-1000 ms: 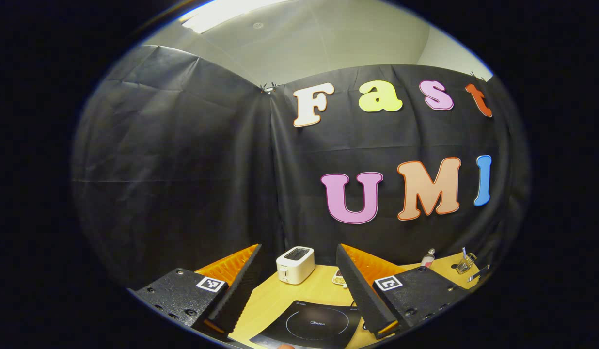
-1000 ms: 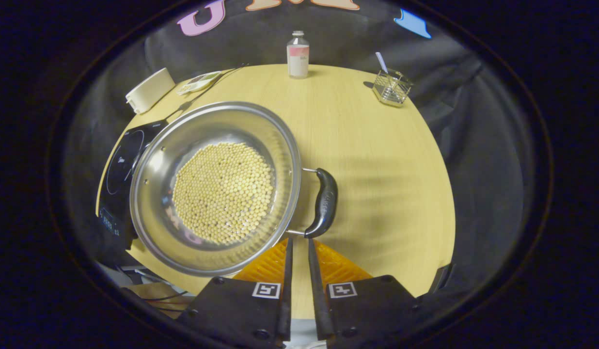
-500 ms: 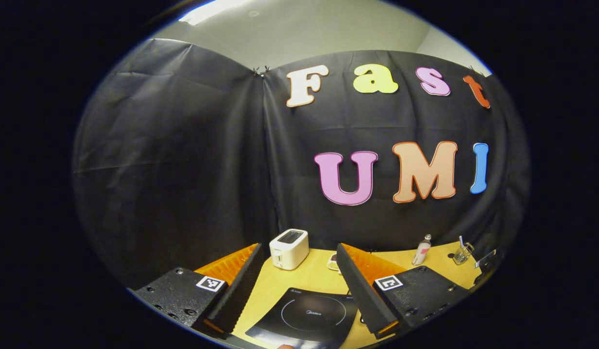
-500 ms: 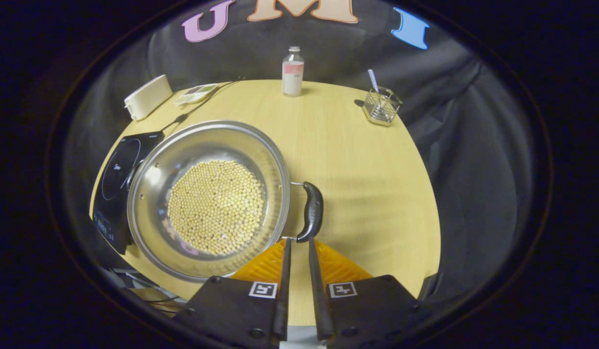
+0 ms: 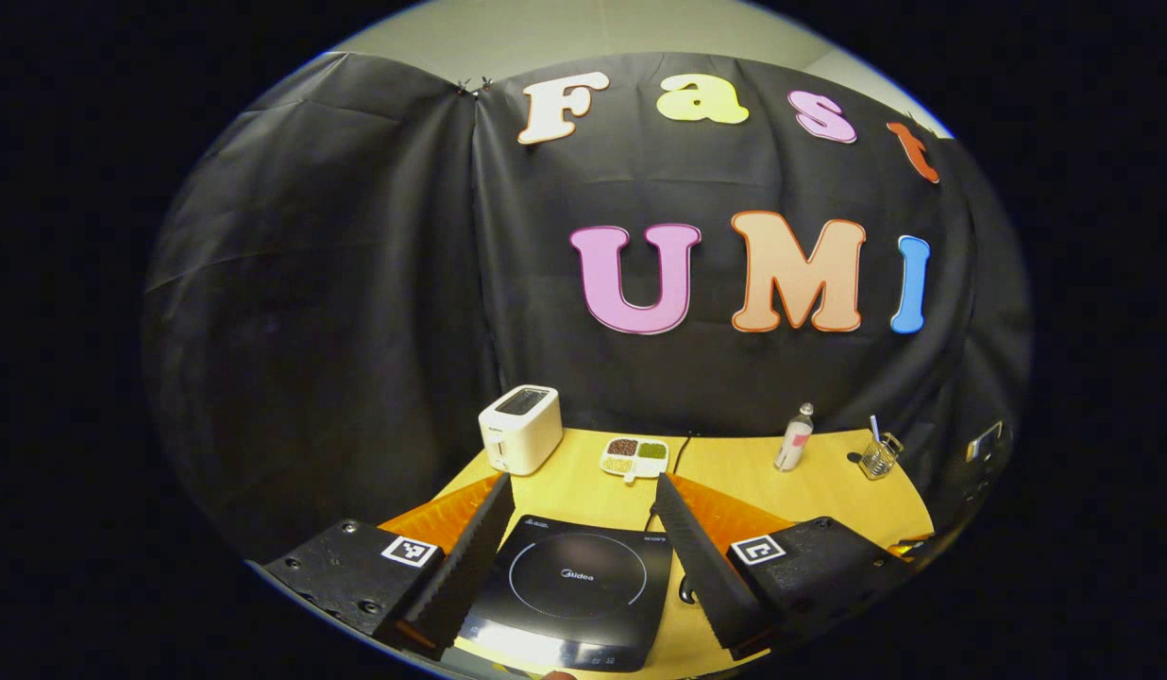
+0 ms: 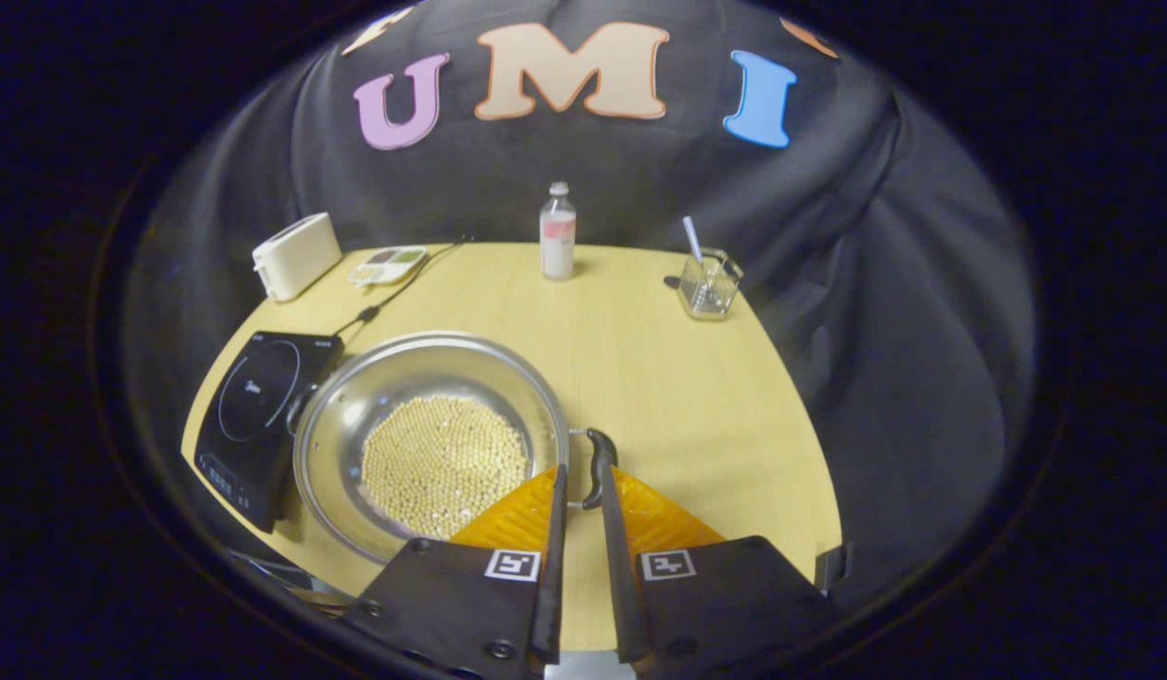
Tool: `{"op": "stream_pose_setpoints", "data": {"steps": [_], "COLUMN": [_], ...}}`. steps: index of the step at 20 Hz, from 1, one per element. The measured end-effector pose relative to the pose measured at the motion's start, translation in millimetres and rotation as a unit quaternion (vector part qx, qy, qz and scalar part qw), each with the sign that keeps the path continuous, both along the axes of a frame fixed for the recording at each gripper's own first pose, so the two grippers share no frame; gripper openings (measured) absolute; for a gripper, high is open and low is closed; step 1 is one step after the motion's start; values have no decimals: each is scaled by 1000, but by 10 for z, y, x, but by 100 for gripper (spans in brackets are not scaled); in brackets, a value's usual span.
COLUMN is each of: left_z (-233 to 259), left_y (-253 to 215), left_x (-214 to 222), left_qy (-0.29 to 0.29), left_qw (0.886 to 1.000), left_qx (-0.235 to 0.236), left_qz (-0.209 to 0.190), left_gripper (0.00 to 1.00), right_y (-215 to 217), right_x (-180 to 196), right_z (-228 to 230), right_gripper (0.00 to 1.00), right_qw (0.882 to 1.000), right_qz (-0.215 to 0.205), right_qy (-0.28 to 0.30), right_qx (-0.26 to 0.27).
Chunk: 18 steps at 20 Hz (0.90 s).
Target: First push the handle of the pot to place it horizontally, then grasp the pot with both hands and set it on the induction cooktop.
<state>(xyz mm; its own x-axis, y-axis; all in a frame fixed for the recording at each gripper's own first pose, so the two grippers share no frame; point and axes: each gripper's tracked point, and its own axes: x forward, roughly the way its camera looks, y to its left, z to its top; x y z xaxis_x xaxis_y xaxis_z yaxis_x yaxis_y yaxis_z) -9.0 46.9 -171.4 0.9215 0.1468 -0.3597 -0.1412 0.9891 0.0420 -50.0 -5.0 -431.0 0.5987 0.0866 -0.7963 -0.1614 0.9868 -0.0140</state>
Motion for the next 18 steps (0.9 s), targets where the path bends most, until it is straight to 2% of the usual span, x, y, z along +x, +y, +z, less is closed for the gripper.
{"op": "stream_pose_setpoints", "data": {"steps": [5, 6, 7, 8, 9, 10, 11, 13, 14, 15, 17, 18], "left_z": [-308, -347, -390, -450, -518, -571, -632, -770, -839, -929, -1072, -1130], "left_y": [-197, -246, -299, -354, -390, -434, -475, -581, -631, -668, -739, -796], "left_x": [57, 68, 82, 93, 104, 117, 129, 140, 139, 129, 117, 116], "left_qy": [34, 37, 40, 46, 52, 59, 65, 80, 88, 99, 120, 128], "left_qw": [999, 999, 998, 997, 997, 996, 995, 993, 992, 990, 986, 984], "left_qx": [-7, -10, -12, -15, -16, -18, -21, -34, -41, -47, -59, -65], "left_qz": [-30, -38, -46, -53, -60, -64, -69, -82, -86, -88, -95, -102], "left_gripper": [98, 97, 98, 98, 97, 98, 97, 98, 98, 98, 98, 98], "right_y": [-65, -73, -90, -98, -82, -89, -78, -77, -60, -54, -43, -30], "right_x": [172, 178, 184, 224, 200, 183, 188, 182, 169, 180, 188, 190], "right_z": [276, 299, 312, 264, 293, 298, 301, 284, 279, 260, 213, 188], "right_gripper": [25, 19, 25, 24, 29, 40, 39, 46, 54, 55, 64, 75], "right_qw": [998, 998, 997, 997, 997, 997, 997, 997, 997, 997, 998, 998], "right_qz": [-20, -25, -29, -31, -31, -32, -29, -27, -26, -26, -26, -25], "right_qy": [-57, -62, -65, -66, -66, -67, -69, -70, -68, -66, -61, -57], "right_qx": [0, 2, 0, 3, 6, 3, 3, -1, 1, 1, 3, 6]}}
